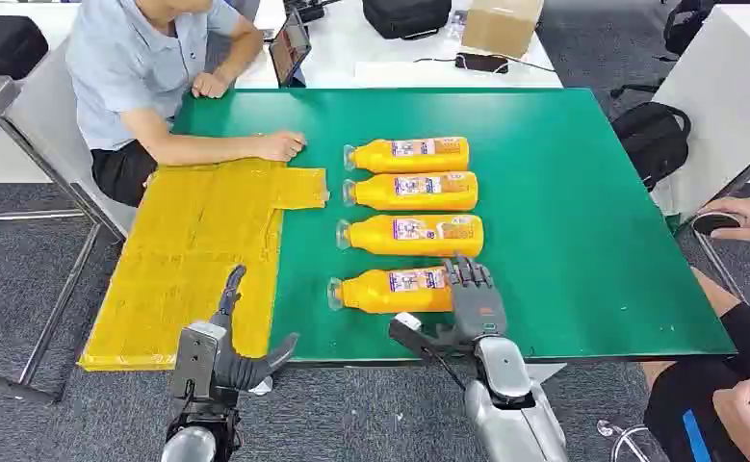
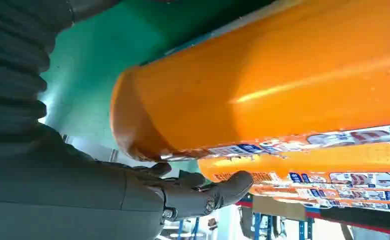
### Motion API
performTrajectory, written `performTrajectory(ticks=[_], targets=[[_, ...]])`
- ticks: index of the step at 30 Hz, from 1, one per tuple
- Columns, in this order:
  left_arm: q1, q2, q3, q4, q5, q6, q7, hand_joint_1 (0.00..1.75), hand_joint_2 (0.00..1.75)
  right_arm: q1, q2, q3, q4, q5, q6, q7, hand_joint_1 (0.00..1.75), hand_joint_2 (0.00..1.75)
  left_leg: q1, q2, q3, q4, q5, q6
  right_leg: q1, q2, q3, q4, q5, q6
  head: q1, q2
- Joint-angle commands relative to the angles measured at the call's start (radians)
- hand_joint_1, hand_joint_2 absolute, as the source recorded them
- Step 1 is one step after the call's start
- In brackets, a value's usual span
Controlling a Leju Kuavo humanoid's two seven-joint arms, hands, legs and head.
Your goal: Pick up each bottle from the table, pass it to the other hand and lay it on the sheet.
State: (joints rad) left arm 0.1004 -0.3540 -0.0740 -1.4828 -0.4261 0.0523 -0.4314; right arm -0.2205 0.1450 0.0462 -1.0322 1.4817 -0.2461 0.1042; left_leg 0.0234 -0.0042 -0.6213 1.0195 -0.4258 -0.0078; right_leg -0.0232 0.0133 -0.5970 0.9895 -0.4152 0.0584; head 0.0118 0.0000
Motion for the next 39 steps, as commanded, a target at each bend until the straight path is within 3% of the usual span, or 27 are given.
performTrajectory(ticks=[1,9,18,22,23,24,25,31,35,39], targets=[[-0.048,0.005,-0.008,0.065,0.004,0.001,0.002,0.0,1.75,-0.049,-0.042,0.061,0.149,0.089,-0.001,0.026,0.0,1.75,0.0,-0.001,0.003,-0.001,0.0,0.001,0.0,-0.002,0.004,-0.001,-0.001,-0.002,0.0,0.0],[-0.041,0.005,-0.009,0.05,0.004,0.003,0.003,0.0,1.75,-0.074,-0.06,0.135,0.159,0.089,0.0,0.079,0.0,1.75,0.0,-0.001,0.005,-0.002,0.0,0.002,0.001,-0.003,0.006,-0.002,-0.001,-0.003,0.0,0.0],[-0.038,0.005,-0.009,0.046,0.004,0.004,0.004,0.0,1.75,-0.077,-0.045,0.115,0.165,0.089,0.03,0.079,0.0,1.75,0.0,-0.002,0.005,-0.002,0.0,0.002,0.001,-0.003,0.006,-0.002,-0.001,-0.003,0.0,0.0],[-0.037,0.005,0.003,0.04,0.004,0.007,0.004,0.0,1.75,-0.132,-0.021,0.028,0.333,0.089,0.137,0.074,0.0,1.75,0.0,-0.001,0.006,-0.002,0.0,0.002,0.001,-0.003,0.007,-0.002,0.0,-0.003,0.0,0.0],[-0.037,0.005,0.01,0.039,0.001,0.004,0.005,0.0,1.75,-0.148,-0.021,0.015,0.381,0.089,0.158,0.077,0.14,1.75,0.0,-0.001,0.005,-0.001,0.0,0.001,0.001,-0.002,0.005,-0.002,0.0,-0.002,0.0,0.0],[-0.036,0.005,0.016,0.037,0.0,0.001,0.005,0.0,1.75,-0.159,-0.026,0.014,0.424,0.089,0.157,0.075,1.57,1.75,0.0,-0.001,0.007,-0.002,0.0,0.002,0.001,-0.002,0.007,-0.003,0.0,-0.003,0.0,0.0],[-0.035,0.005,0.024,0.034,-0.003,-0.003,0.003,0.0,1.75,-0.183,-0.023,-0.009,0.492,0.089,0.171,0.074,1.75,1.75,0.0,-0.001,0.008,-0.003,0.0,0.002,0.001,-0.003,0.008,-0.003,0.0,-0.003,0.0,0.0],[-0.034,0.005,0.031,0.032,-0.003,-0.007,0.001,0.0,1.75,-0.184,-0.027,-0.01,0.52,0.087,0.171,0.071,1.75,1.75,0.0,-0.002,0.018,-0.001,-0.006,0.001,0.001,-0.004,0.007,-0.003,-0.007,-0.005,0.001,0.0],[-0.031,0.005,0.033,0.027,-0.003,-0.005,0.001,0.0,1.75,-0.195,-0.046,0.073,0.552,0.089,0.183,0.093,1.75,1.75,0.001,-0.002,0.024,-0.002,-0.005,0.003,0.002,-0.004,0.014,-0.005,-0.006,-0.004,0.0,0.0],[-0.023,0.005,0.043,0.013,-0.005,-0.003,0.001,0.0,1.75,-0.171,-0.062,0.055,0.572,0.085,0.189,0.088,1.75,1.75,0.001,-0.004,0.029,-0.004,-0.005,0.003,0.002,-0.006,0.019,-0.007,-0.005,-0.005,0.0,0.0]])
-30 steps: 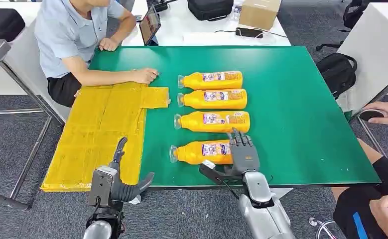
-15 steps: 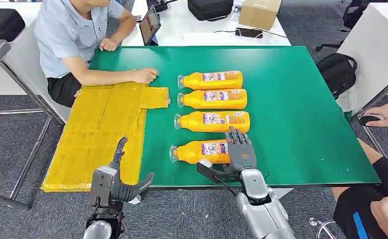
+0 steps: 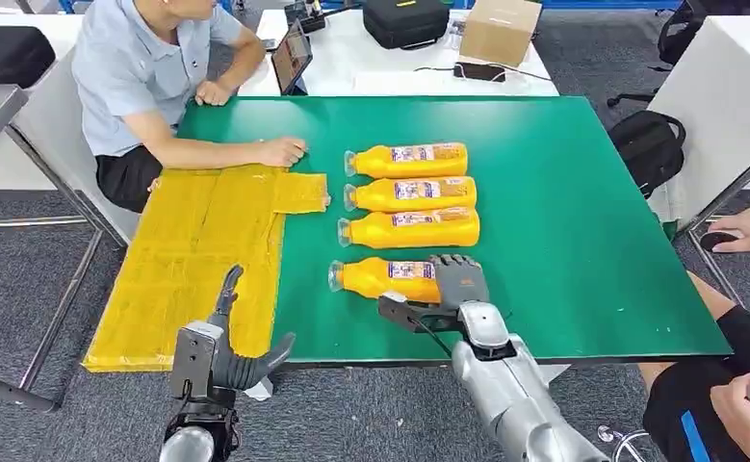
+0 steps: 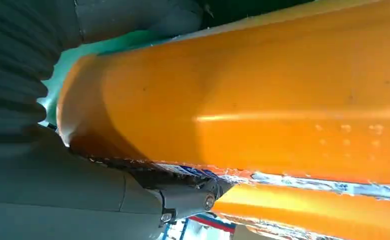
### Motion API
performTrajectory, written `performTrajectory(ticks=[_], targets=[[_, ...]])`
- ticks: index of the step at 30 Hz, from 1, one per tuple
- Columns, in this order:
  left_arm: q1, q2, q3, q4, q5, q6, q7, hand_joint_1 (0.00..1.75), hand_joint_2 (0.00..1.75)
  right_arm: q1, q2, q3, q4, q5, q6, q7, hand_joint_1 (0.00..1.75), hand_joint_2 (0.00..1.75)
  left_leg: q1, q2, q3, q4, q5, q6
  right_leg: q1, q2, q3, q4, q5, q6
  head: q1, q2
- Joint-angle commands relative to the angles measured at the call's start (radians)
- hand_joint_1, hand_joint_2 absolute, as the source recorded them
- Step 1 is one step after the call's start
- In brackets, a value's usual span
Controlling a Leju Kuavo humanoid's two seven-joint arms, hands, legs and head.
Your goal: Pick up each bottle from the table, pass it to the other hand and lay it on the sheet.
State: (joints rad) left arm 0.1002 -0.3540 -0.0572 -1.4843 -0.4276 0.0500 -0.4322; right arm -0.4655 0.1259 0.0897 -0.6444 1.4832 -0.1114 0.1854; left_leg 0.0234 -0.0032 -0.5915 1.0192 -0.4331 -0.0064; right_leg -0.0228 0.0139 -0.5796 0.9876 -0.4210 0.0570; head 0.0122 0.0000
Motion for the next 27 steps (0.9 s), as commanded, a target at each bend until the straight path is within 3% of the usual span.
performTrajectory(ticks=[1,5,10,11,12,13,14,16,17,19,21,22,23,27], targets=[[-0.023,0.005,0.027,0.015,-0.003,0.0,0.002,0.0,1.75,0.08,-0.05,0.008,0.186,0.083,0.054,0.008,1.75,1.75,0.001,-0.004,0.003,-0.002,-0.001,0.001,0.001,-0.006,0.005,-0.003,-0.001,-0.002,0.0,0.0],[-0.023,0.005,0.033,0.01,-0.009,-0.002,0.002,0.0,1.75,0.106,-0.048,-0.048,0.189,0.061,0.037,-0.055,1.75,1.75,0.001,-0.009,0.002,-0.005,0.001,0.002,0.002,-0.011,0.007,-0.007,-0.001,-0.004,0.0,0.0],[-0.039,0.005,0.024,0.027,-0.013,-0.011,-0.003,0.0,1.75,0.166,0.023,-0.198,0.07,-0.187,0.0,-0.385,1.75,1.75,0.001,-0.003,0.011,0.002,-0.011,0.002,0.002,-0.005,0.013,-0.002,-0.009,-0.002,0.0,0.0],[-0.04,0.005,0.023,0.028,-0.013,-0.011,-0.003,0.0,1.75,0.166,0.027,-0.195,0.069,-0.186,0.001,-0.383,1.75,1.75,0.001,-0.003,0.009,0.003,-0.011,0.002,0.002,-0.005,0.011,-0.001,-0.01,-0.003,0.0,0.0],[-0.041,0.005,0.022,0.028,-0.013,-0.011,-0.003,0.0,1.75,0.164,0.031,-0.193,0.066,-0.184,0.001,-0.383,1.75,1.75,0.001,0.0,0.017,0.004,-0.015,0.001,0.002,-0.002,0.019,0.001,-0.012,-0.003,0.001,0.0],[-0.042,0.005,0.019,0.032,-0.013,-0.01,-0.003,0.0,1.75,0.17,0.031,-0.191,0.055,-0.186,0.002,-0.383,1.75,1.75,0.001,-0.001,0.011,0.005,-0.014,0.001,0.002,-0.003,0.013,0.001,-0.011,-0.004,0.001,0.0],[-0.042,0.005,0.019,0.032,-0.013,-0.01,-0.003,0.0,1.75,0.17,0.031,-0.191,0.055,-0.186,0.002,-0.383,1.75,1.75,0.001,0.003,0.017,0.004,-0.015,0.001,0.002,0.002,0.019,0.0,-0.011,-0.003,0.001,0.0],[-0.046,0.005,0.016,0.039,-0.013,-0.009,-0.003,0.0,1.75,0.201,0.055,-0.216,-0.029,-0.295,0.018,-0.479,1.75,1.75,0.001,0.005,0.011,0.0,-0.012,0.002,0.003,0.003,0.012,-0.004,-0.005,-0.006,0.0,0.0],[-0.048,0.005,0.013,0.044,-0.012,-0.005,0.003,0.0,1.75,0.22,0.072,-0.216,-0.09,-0.335,0.019,-0.514,1.75,1.75,0.001,0.011,0.022,0.001,-0.017,0.001,0.003,0.009,0.021,-0.002,-0.009,-0.005,0.0,0.0],[-0.055,0.005,0.006,0.058,-0.001,0.008,0.023,0.0,1.75,0.273,0.123,-0.205,-0.287,-0.436,0.04,-0.539,1.75,1.75,0.002,0.011,0.027,0.001,-0.019,0.0,0.004,0.01,0.024,-0.003,-0.01,-0.005,0.0,0.0],[-0.056,0.005,0.003,0.074,0.03,0.022,0.043,0.0,1.75,0.312,0.162,-0.192,-0.462,-0.496,0.034,-0.527,1.75,1.75,0.002,0.009,0.02,-0.001,-0.017,0.0,0.004,0.007,0.018,-0.004,-0.009,-0.006,0.001,0.0],[-0.059,0.005,0.001,0.081,0.042,0.029,0.049,0.0,1.75,0.32,0.175,-0.196,-0.518,-0.517,0.027,-0.52,1.75,1.75,0.002,0.013,0.026,-0.001,-0.021,-0.001,0.004,0.011,0.031,-0.002,-0.011,-0.005,0.0,0.0],[-0.063,0.005,-0.001,0.086,0.049,0.036,0.052,0.0,1.75,0.326,0.184,-0.203,-0.562,-0.537,0.019,-0.52,1.75,1.75,0.001,0.011,0.023,-0.001,-0.02,-0.001,0.003,0.009,0.03,-0.002,-0.012,-0.006,0.0,0.0],[-0.065,0.005,0.0,0.086,0.053,0.041,0.054,0.0,1.75,0.33,0.186,-0.218,-0.579,-0.561,0.017,-0.523,1.75,1.75,0.002,0.007,0.018,0.0,-0.019,0.0,0.004,0.007,0.028,-0.002,-0.013,-0.005,0.0,0.0]])
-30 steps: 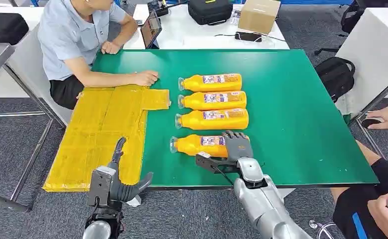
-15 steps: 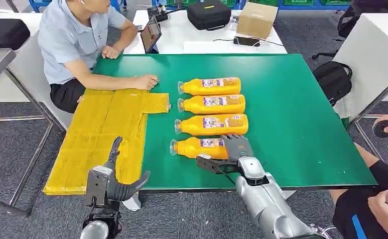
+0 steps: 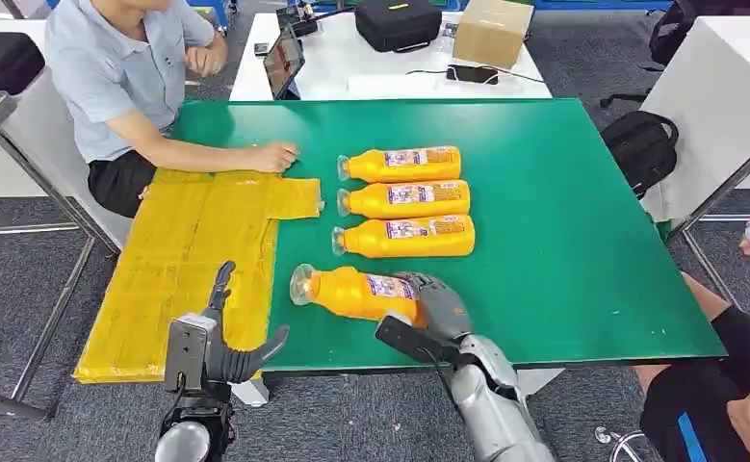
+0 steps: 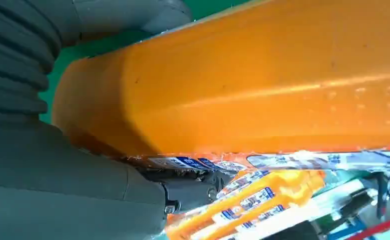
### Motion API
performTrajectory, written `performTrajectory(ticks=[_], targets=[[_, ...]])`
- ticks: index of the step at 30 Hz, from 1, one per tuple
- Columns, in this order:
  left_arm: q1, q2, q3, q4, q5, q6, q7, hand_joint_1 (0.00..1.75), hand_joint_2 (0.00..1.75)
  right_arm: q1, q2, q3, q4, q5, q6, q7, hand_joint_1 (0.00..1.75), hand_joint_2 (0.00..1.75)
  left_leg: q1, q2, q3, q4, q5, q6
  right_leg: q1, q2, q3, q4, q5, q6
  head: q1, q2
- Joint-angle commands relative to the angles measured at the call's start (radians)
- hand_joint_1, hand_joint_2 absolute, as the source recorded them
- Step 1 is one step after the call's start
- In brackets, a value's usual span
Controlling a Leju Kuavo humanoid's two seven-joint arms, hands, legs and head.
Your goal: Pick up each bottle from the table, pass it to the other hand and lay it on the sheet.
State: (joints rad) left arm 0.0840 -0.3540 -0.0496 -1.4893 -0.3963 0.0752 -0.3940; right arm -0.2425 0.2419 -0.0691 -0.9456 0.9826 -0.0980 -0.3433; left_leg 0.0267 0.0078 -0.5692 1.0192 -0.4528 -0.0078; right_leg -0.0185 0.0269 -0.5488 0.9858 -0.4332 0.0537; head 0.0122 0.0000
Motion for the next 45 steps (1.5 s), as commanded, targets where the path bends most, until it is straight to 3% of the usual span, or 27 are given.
performTrajectory(ticks=[1,7,12,18,31,45], targets=[[-0.049,0.005,-0.01,0.09,0.032,0.023,0.022,0.0,1.75,0.107,0.085,-0.083,-0.295,-0.089,-0.027,-0.023,1.75,1.75,-0.001,-0.005,-0.009,0.0,0.002,0.002,0.0,-0.007,-0.007,0.0,0.0,-0.003,0.0,0.0],[-0.015,0.005,-0.037,0.055,0.059,-0.084,-0.013,0.0,1.75,0.121,0.107,-0.087,-0.381,-0.216,-0.026,-0.078,1.75,1.75,-0.003,-0.005,-0.019,0.0,0.004,0.002,-0.003,-0.008,-0.015,0.001,0.0,-0.001,0.0,0.0],[0.004,0.008,-0.122,0.067,0.048,-0.223,-0.088,0.0,1.75,0.08,0.107,0.02,-0.325,-0.272,-0.019,-0.126,1.75,1.75,-0.003,-0.006,-0.021,0.0,0.004,0.002,-0.002,-0.008,-0.017,0.0,0.001,-0.001,0.0,0.0],[-0.025,0.005,-0.184,0.11,0.006,-0.214,-0.116,0.0,1.75,0.046,0.107,0.137,-0.227,-0.277,-0.039,-0.098,1.75,1.75,-0.002,-0.005,-0.023,0.0,0.004,0.003,-0.002,-0.007,-0.019,0.0,0.001,-0.001,0.0,0.0],[-0.073,0.005,-0.209,0.194,0.197,-0.172,-0.072,0.0,1.75,0.056,0.107,0.373,-0.067,-0.166,-0.149,-0.145,1.75,1.75,-0.002,-0.007,-0.022,-0.001,0.004,0.003,-0.002,-0.009,-0.018,-0.001,0.001,-0.002,-0.001,0.0],[-0.025,0.005,-0.19,0.078,0.46,-0.265,-0.113,0.0,1.75,0.119,0.107,0.364,0.044,-0.152,-0.173,-0.163,1.75,1.75,-0.002,-0.009,-0.023,-0.002,0.003,0.003,-0.001,-0.012,-0.018,-0.002,-0.001,-0.002,0.0,0.0]])
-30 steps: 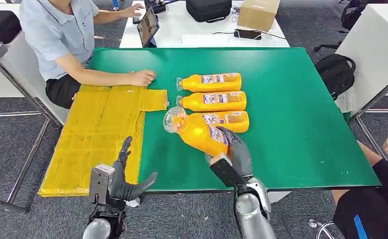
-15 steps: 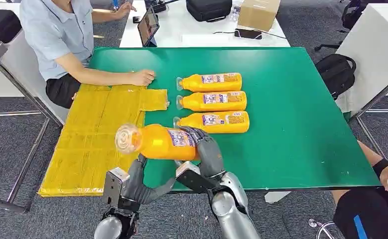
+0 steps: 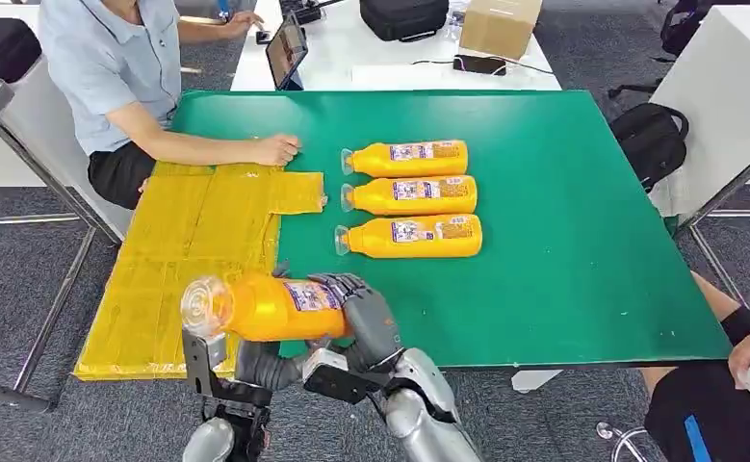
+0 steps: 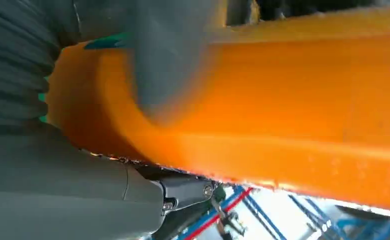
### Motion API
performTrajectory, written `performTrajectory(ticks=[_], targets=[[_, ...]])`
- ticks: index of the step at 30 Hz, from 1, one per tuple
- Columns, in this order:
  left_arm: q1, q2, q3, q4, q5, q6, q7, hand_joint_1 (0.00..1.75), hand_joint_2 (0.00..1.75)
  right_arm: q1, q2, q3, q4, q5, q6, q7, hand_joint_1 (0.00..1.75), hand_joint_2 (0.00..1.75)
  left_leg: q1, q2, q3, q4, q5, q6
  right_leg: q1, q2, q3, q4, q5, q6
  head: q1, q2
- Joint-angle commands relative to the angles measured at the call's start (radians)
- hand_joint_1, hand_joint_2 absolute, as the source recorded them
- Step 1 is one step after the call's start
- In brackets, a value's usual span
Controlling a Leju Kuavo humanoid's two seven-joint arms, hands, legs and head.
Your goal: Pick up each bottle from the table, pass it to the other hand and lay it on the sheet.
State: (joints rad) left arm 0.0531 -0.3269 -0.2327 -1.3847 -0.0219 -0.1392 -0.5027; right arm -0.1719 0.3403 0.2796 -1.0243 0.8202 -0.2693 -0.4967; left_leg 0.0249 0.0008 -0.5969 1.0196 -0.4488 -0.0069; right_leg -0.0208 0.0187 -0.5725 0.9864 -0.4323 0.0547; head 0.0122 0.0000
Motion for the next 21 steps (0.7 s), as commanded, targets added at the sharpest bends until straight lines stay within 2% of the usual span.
performTrajectory(ticks=[1,13,14,15,18,19,21], targets=[[0.006,-0.022,-0.003,-0.027,0.101,-0.062,-0.002,0.0,1.75,0.049,0.008,0.012,0.128,0.012,-0.002,-0.009,1.75,1.75,0.0,-0.002,0.003,-0.001,-0.001,0.002,0.0,-0.003,0.004,-0.001,-0.001,-0.002,0.0,0.0],[-0.042,-0.022,-0.002,0.069,0.113,-0.072,0.03,0.0,1.75,0.055,0.009,0.005,0.119,0.034,-0.006,-0.013,1.75,1.75,0.0,-0.003,0.001,-0.001,0.0,0.001,0.0,-0.004,0.002,-0.001,-0.001,-0.002,0.0,0.0],[-0.05,-0.022,-0.014,0.092,0.072,-0.055,0.034,1.54,1.75,0.062,0.009,0.017,0.1,0.037,-0.006,-0.013,1.75,1.75,0.0,-0.003,0.002,-0.002,0.0,0.002,0.001,-0.005,0.004,-0.002,-0.001,-0.002,0.0,0.0],[-0.048,-0.022,-0.019,0.095,0.078,-0.068,0.031,1.75,1.75,0.064,0.009,0.022,0.088,0.036,0.0,-0.012,1.75,1.75,0.0,-0.003,0.001,-0.001,0.0,0.001,0.0,-0.004,0.001,-0.001,-0.001,-0.002,0.0,0.0],[-0.039,-0.022,-0.028,0.094,0.091,-0.091,0.027,1.75,1.75,0.068,0.009,0.039,0.068,0.027,0.008,-0.006,1.73,1.75,0.0,-0.004,0.002,-0.002,0.0,0.002,0.001,-0.005,0.003,-0.002,-0.002,-0.002,0.0,0.0],[-0.039,-0.022,-0.029,0.095,0.095,-0.094,0.028,1.75,1.75,0.068,0.009,0.042,0.065,0.018,0.009,-0.005,1.54,1.75,0.0,-0.003,0.001,-0.001,0.0,0.001,0.0,-0.004,0.001,-0.001,-0.001,-0.002,0.0,0.0],[-0.039,-0.022,-0.029,0.095,0.095,-0.094,0.028,1.75,1.75,0.068,0.009,0.042,0.065,0.018,0.009,-0.005,1.54,1.75,0.0,-0.002,0.001,-0.001,0.0,0.001,0.001,-0.004,0.001,-0.001,-0.001,-0.002,0.0,0.0]])
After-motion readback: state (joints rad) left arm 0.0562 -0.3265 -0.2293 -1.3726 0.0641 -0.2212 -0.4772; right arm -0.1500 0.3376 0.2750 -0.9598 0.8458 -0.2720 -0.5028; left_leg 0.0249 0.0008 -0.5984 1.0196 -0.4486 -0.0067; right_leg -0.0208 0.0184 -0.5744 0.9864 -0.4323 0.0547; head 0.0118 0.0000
